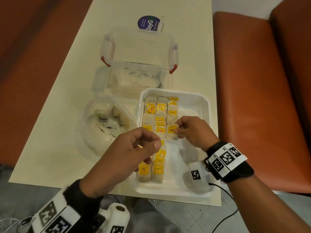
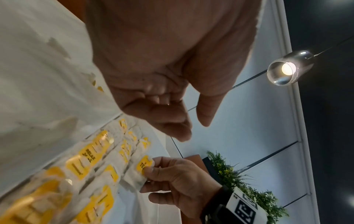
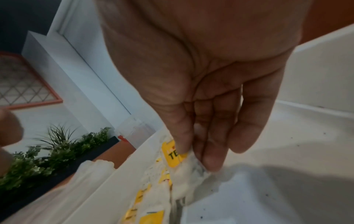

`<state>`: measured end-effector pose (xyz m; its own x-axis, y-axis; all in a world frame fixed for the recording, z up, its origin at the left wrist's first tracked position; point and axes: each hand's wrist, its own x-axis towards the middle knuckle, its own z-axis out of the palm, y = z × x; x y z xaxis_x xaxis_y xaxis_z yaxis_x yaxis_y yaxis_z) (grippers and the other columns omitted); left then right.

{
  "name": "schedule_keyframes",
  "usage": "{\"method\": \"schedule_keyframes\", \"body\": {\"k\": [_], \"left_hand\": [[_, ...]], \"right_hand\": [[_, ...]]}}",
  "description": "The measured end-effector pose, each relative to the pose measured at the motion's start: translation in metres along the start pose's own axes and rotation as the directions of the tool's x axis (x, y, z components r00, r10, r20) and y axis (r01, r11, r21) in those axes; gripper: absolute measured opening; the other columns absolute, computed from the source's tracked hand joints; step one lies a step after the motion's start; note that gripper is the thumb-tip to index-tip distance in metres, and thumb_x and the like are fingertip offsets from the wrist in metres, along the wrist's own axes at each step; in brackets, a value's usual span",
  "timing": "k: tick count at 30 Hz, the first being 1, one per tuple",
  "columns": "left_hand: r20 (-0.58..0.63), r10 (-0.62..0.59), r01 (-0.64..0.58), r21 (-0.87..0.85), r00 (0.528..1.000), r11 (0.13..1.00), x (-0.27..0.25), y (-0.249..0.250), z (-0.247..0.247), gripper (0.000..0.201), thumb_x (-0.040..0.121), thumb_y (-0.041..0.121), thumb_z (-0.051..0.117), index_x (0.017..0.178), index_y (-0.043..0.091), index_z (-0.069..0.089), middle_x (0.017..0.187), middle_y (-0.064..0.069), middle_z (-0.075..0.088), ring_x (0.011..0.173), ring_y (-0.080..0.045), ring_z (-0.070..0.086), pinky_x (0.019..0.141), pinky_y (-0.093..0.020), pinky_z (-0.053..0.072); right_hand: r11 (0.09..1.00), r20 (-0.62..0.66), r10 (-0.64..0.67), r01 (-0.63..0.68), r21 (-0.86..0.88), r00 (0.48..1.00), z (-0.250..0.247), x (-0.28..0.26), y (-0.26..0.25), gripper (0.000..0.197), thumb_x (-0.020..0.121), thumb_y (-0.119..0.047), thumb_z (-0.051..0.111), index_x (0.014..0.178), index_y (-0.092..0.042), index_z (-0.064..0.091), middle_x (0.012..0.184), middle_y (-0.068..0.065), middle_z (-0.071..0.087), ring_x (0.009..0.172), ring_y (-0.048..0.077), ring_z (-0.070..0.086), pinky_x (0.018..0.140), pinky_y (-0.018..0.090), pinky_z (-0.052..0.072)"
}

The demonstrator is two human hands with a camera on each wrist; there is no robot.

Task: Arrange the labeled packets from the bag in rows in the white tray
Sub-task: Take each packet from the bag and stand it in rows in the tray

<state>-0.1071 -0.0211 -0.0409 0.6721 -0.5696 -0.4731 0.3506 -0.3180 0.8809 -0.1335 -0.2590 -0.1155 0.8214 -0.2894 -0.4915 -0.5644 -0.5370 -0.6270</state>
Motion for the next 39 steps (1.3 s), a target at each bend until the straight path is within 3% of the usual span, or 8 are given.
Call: {"method": "schedule_keyframes", "body": {"k": [3, 6, 9, 13, 17, 28, 35, 39], "left_hand": [[-0.031, 0.0, 0.0, 0.001, 1.0, 1.0, -0.006, -0.001, -0.01, 0.02, 0.074, 0.049, 0.067, 0.086, 0.034, 0.071, 0.09, -0.001, 0.073, 0.068, -0.012, 0.066, 0.053, -0.025, 0.043], [-0.068, -0.004, 0.003, -0.014, 0.998, 1.0, -0.007, -0.004, -0.016, 0.019, 0.073, 0.047, 0.067, 0.085, 0.032, 0.071, 0.09, -0.001, 0.073, 0.066, -0.011, 0.064, 0.054, -0.027, 0.043], [-0.075, -0.016, 0.015, -0.015, 0.997, 1.0, -0.006, -0.006, -0.016, 0.011, 0.079, 0.041, 0.068, 0.084, 0.032, 0.071, 0.09, -0.002, 0.073, 0.066, -0.01, 0.064, 0.055, -0.028, 0.044], [-0.072, -0.021, 0.019, -0.023, 0.997, 1.0, -0.006, -0.005, -0.014, 0.023, 0.071, 0.049, 0.067, 0.086, 0.032, 0.071, 0.088, 0.0, 0.073, 0.066, -0.01, 0.063, 0.057, -0.029, 0.044], [-0.072, -0.022, 0.02, -0.024, 0.997, 1.0, -0.004, -0.005, -0.013, 0.022, 0.075, 0.051, 0.073, 0.085, 0.032, 0.071, 0.087, 0.001, 0.073, 0.066, -0.01, 0.063, 0.057, -0.029, 0.044], [-0.08, -0.008, 0.008, -0.003, 0.997, 1.0, -0.003, -0.006, -0.013, 0.024, 0.07, 0.051, 0.067, 0.085, 0.033, 0.071, 0.088, -0.001, 0.072, 0.067, -0.011, 0.064, 0.059, -0.03, 0.045], [-0.146, 0.0, -0.001, -0.012, 0.989, 1.0, -0.005, 0.001, -0.029, 0.014, 0.075, 0.041, 0.068, 0.085, 0.032, 0.073, 0.088, -0.002, 0.073, 0.066, -0.011, 0.063, 0.056, -0.028, 0.045], [-0.279, 0.037, 0.003, 0.142, 0.96, 0.99, 0.0, -0.012, -0.061, 0.008, 0.089, 0.029, 0.067, 0.093, 0.033, 0.074, 0.09, 0.004, 0.073, 0.068, -0.01, 0.065, 0.058, -0.028, 0.046]], "right_hand": [[0.996, -0.039, 0.028, -0.031, -0.083, 0.999, 0.001, 0.009, 0.0, 0.014, 0.087, -0.028, 0.073, 0.081, -0.031, 0.061, 0.076, -0.005, 0.073, 0.079, 0.017, 0.072, 0.085, 0.044, 0.057], [0.99, -0.064, 0.055, -0.063, -0.125, 0.996, 0.002, 0.014, -0.001, 0.016, 0.087, -0.029, 0.073, 0.079, -0.032, 0.059, 0.072, -0.008, 0.073, 0.08, 0.016, 0.07, 0.084, 0.043, 0.057], [0.99, -0.052, 0.107, -0.111, -0.085, 0.993, 0.003, 0.017, 0.0, 0.013, 0.086, -0.023, 0.072, 0.083, -0.029, 0.061, 0.066, -0.007, 0.074, 0.078, 0.014, 0.072, 0.085, 0.043, 0.058], [0.992, -0.058, 0.126, -0.125, 0.014, 0.99, 0.005, 0.02, -0.002, 0.016, 0.085, -0.02, 0.074, 0.087, -0.027, 0.06, 0.065, -0.006, 0.075, 0.074, 0.012, 0.073, 0.085, 0.046, 0.058], [0.987, -0.082, 0.141, -0.134, 0.083, 0.987, 0.006, 0.021, -0.002, 0.019, 0.083, -0.017, 0.076, 0.089, -0.024, 0.059, 0.067, -0.003, 0.075, 0.067, 0.01, 0.073, 0.088, 0.048, 0.057], [0.992, -0.136, 0.12, -0.115, 0.049, 0.983, 0.007, 0.023, -0.003, 0.032, 0.077, -0.029, 0.083, 0.09, -0.028, 0.053, 0.067, -0.001, 0.072, 0.071, 0.019, 0.07, 0.082, 0.046, 0.058], [0.986, -0.141, 0.137, -0.121, 0.114, 0.98, 0.006, 0.02, -0.004, 0.034, 0.078, -0.036, 0.083, 0.09, -0.025, 0.054, 0.07, -0.002, 0.07, 0.067, 0.019, 0.068, 0.08, 0.049, 0.059], [0.993, -0.177, 0.104, -0.092, 0.07, 0.979, 0.002, 0.01, -0.01, 0.032, 0.082, -0.044, 0.078, 0.091, -0.027, 0.053, 0.079, -0.003, 0.068, 0.074, 0.022, 0.068, 0.075, 0.044, 0.056]]}}
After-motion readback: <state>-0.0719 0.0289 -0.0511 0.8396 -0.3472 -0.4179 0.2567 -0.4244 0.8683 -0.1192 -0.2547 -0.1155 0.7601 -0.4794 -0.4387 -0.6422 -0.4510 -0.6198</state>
